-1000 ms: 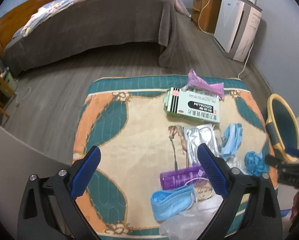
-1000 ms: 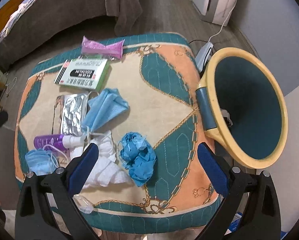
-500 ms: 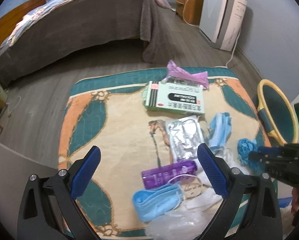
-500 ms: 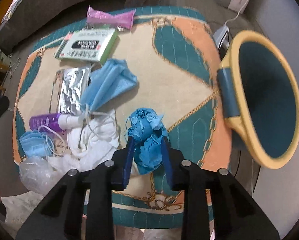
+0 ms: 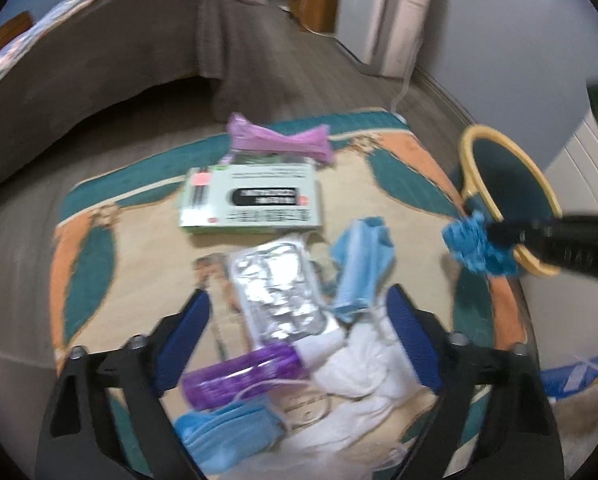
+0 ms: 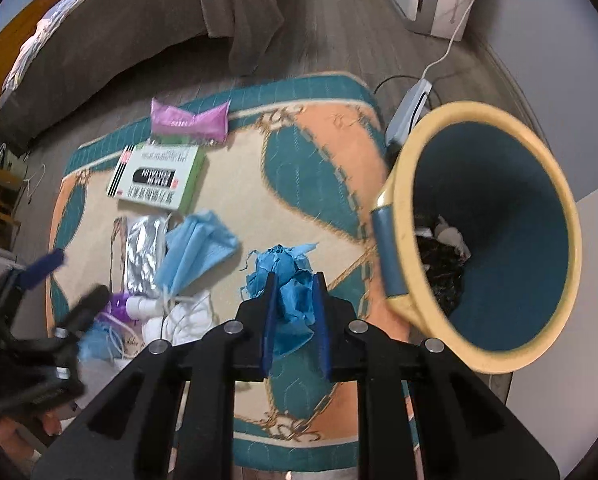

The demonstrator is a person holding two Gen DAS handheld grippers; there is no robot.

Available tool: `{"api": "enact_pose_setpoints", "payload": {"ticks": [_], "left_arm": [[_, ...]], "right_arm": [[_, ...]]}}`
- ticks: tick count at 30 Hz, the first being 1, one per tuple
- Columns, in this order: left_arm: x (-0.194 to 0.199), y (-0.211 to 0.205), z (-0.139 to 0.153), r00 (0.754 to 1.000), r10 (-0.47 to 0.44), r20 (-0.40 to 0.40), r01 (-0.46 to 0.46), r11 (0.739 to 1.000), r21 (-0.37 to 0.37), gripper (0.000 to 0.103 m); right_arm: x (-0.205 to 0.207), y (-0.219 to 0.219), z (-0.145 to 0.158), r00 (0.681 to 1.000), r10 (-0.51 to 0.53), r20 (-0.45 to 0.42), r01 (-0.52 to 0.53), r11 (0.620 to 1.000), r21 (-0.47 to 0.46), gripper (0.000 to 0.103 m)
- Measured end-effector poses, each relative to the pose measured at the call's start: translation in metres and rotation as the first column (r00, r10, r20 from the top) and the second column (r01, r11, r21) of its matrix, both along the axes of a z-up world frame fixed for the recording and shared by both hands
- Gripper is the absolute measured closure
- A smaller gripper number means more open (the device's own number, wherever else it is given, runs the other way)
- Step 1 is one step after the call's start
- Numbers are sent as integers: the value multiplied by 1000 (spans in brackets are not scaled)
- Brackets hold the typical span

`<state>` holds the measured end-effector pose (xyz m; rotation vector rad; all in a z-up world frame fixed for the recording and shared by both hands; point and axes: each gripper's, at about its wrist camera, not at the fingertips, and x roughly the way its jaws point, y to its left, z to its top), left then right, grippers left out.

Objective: Collect trash
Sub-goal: 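Grasp the blue glove with the right tool while the left grasps a blue mask, then drop the blue glove into the bin with the right tool while the left drops the mask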

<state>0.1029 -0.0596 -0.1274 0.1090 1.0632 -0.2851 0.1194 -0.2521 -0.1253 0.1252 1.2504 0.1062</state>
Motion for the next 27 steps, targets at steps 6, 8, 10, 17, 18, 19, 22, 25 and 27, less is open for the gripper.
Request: {"api": "enact_pose_setpoints", "payload": {"ticks": [6, 8, 10, 17, 18, 19, 22, 25, 27], "left_arm": [[14, -28, -24, 996, -74, -57, 75, 997, 26, 34], [20, -35, -31, 994, -83, -73, 86, 996, 31, 38], [25, -42, -37, 991, -101, -89, 104, 994, 27, 50], [28, -51, -50, 980, -153, -130, 157, 987, 23, 95], [27, -51, -48, 980, -160, -120, 164, 986, 23, 95], [26, -51, -44, 981, -164, -107, 168, 986, 23, 95], [21, -44, -24, 987, -153, -49, 153, 988, 3, 95], [16, -38, -2, 990, -140, 3, 140, 990, -1, 95], [17, -34, 12, 991, -129, 34, 129, 992, 7, 95]], "right_arm": [[10, -12, 9, 1000, -11, 29, 11, 1000, 4, 86], [12, -16, 9, 1000, -18, 26, 17, 1000, 12, 86], [15, -17, 8, 1000, -14, 24, 14, 1000, 6, 86], [17, -18, 6, 1000, 3, 14, -3, 1000, 16, 86], [18, -17, 6, 1000, 7, 14, -7, 1000, 18, 86], [18, -17, 6, 1000, 10, 15, -10, 1000, 20, 86], [19, -16, 8, 1000, 10, 21, -10, 1000, 25, 86], [19, -18, 14, 999, 4, 38, -6, 999, 37, 86], [20, -20, 19, 999, -2, 53, 0, 999, 37, 86]]}}
